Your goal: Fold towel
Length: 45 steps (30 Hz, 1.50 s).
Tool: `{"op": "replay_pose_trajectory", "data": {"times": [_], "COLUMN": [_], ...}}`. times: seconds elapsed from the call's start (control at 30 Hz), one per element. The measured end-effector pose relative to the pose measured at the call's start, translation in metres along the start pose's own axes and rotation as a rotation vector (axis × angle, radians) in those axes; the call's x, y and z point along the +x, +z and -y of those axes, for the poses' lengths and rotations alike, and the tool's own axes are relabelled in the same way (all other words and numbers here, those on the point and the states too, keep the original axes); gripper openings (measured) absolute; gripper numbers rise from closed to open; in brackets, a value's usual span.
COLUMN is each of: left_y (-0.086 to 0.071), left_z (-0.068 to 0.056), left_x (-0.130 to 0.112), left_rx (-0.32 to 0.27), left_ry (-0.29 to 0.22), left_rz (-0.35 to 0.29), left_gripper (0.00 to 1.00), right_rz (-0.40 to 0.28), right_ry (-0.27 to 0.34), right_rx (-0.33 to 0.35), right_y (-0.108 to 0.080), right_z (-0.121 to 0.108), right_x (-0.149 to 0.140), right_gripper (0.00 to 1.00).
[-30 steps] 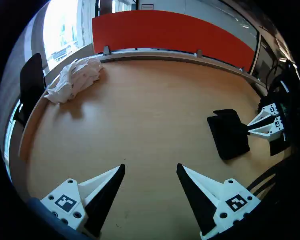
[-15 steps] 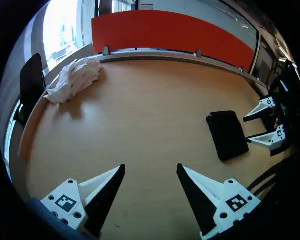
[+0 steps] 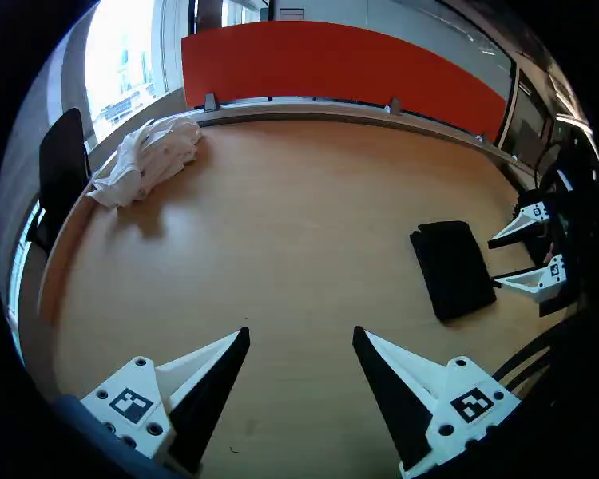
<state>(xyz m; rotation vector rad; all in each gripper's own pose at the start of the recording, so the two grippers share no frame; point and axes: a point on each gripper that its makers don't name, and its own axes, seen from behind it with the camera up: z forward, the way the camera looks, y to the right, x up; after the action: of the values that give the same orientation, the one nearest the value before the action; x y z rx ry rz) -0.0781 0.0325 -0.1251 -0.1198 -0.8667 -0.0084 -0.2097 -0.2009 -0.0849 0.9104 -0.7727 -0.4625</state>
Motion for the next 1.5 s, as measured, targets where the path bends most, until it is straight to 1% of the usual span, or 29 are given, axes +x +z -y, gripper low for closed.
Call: {"op": "replay_pose_trajectory", "data": {"times": [0.47,0.73,0.83,0.9,1.07,1.17,1.3,1.37,1.43,1.5], "left_y": [0.000,0.001,0.001,0.001,0.001,0.001,0.002,0.002,0.002,0.002], "left_z": [0.000,-0.003,-0.003,-0.003,-0.004,-0.003,-0.003,-0.003,-0.003,-0.003], "left_x": [-0.001,-0.001,-0.001,-0.001,-0.001,-0.001,-0.001,-0.001,-0.001,-0.001], "left_rx": [0.001,-0.003,-0.004,-0.005,-0.006,-0.006,-0.006,-0.006,-0.007,-0.007], "left_ry": [0.003,0.005,0.006,0.006,0.002,0.000,0.001,0.003,0.004,0.004], "left_rz": [0.003,0.004,0.004,0.004,0.003,0.002,0.004,0.004,0.004,0.005], "left_gripper": [0.96,0.96,0.96,0.96,0.96,0.96,0.96,0.96,0.96,0.96], "right_rz": [0.095,0.118,0.128,0.138,0.159,0.163,0.169,0.172,0.173,0.173], "right_ry": [0.052,0.078,0.085,0.088,0.093,0.096,0.100,0.100,0.101,0.104], "right_rx": [-0.031,-0.042,-0.043,-0.041,-0.036,-0.034,-0.033,-0.033,-0.034,-0.033], "right_y": [-0.005,-0.008,-0.008,-0.008,-0.009,-0.010,-0.010,-0.009,-0.008,-0.007], "right_z": [0.001,0.000,0.000,0.000,0.002,0.002,0.003,0.003,0.003,0.004], "right_x": [-0.063,-0.078,-0.083,-0.086,-0.095,-0.097,-0.099,-0.100,-0.101,-0.102], "right_gripper": [0.82,0.81,0.78,0.74,0.58,0.52,0.51,0.49,0.44,0.37]}}
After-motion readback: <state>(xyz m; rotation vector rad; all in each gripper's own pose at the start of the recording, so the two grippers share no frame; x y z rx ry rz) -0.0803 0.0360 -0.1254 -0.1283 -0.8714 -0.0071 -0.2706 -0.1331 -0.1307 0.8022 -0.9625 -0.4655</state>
